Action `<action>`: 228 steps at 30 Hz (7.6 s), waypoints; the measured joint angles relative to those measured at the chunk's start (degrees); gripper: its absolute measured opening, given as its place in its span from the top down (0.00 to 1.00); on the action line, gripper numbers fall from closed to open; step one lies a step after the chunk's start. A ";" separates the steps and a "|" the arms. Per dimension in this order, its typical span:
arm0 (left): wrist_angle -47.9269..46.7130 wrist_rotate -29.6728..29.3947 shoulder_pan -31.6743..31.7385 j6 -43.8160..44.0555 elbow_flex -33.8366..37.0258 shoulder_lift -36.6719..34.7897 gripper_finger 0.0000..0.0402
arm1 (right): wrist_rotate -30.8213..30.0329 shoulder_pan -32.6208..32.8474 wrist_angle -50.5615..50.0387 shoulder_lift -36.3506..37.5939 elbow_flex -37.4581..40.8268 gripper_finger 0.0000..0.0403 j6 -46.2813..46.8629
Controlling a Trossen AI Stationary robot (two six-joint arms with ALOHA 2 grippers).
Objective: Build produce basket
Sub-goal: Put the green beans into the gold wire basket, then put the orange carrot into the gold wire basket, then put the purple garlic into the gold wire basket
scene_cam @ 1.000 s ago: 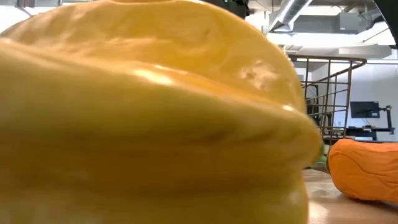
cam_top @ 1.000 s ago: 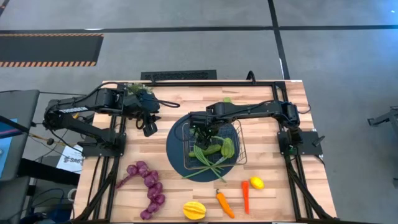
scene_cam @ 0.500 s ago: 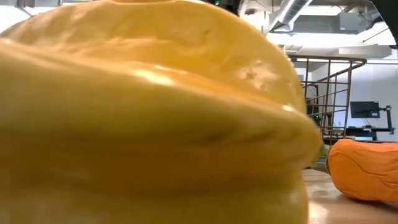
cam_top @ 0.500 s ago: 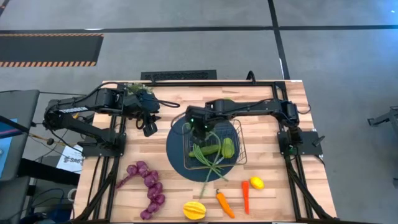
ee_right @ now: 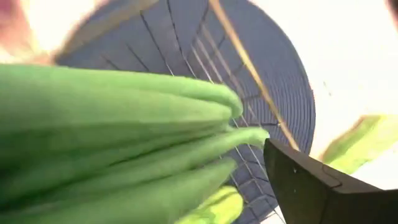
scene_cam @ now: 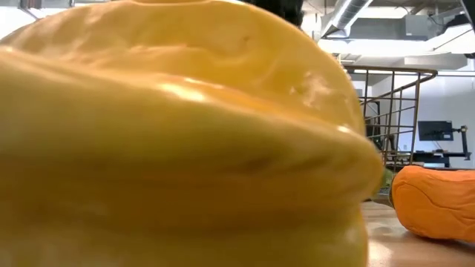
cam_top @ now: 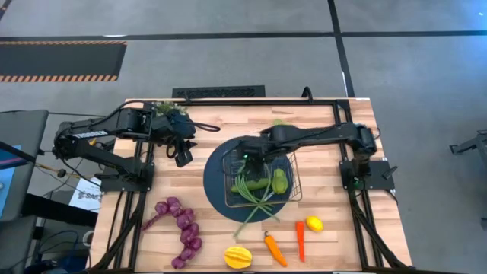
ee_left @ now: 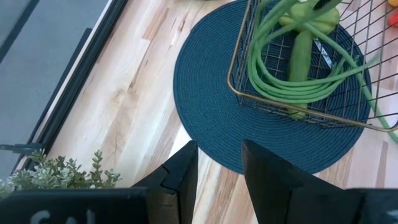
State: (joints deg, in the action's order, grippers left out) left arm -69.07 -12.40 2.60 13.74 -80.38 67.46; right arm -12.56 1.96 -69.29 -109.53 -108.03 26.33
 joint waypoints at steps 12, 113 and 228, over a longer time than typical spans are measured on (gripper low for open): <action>0.01 0.00 0.00 0.00 0.00 0.02 0.72 | -1.99 1.47 15.18 3.21 9.63 0.35 -3.69; 0.03 -0.02 0.00 -1.66 0.00 0.01 0.72 | 19.89 40.26 15.55 -0.11 27.74 0.35 93.56; -15.89 1.79 -7.37 28.28 0.02 0.00 0.72 | -16.74 3.74 -20.79 0.49 -17.25 0.41 -4.18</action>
State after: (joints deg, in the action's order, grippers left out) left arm -84.96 -10.61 -4.77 42.02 -80.36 67.46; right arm -29.30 5.70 -90.08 -109.04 -125.28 22.14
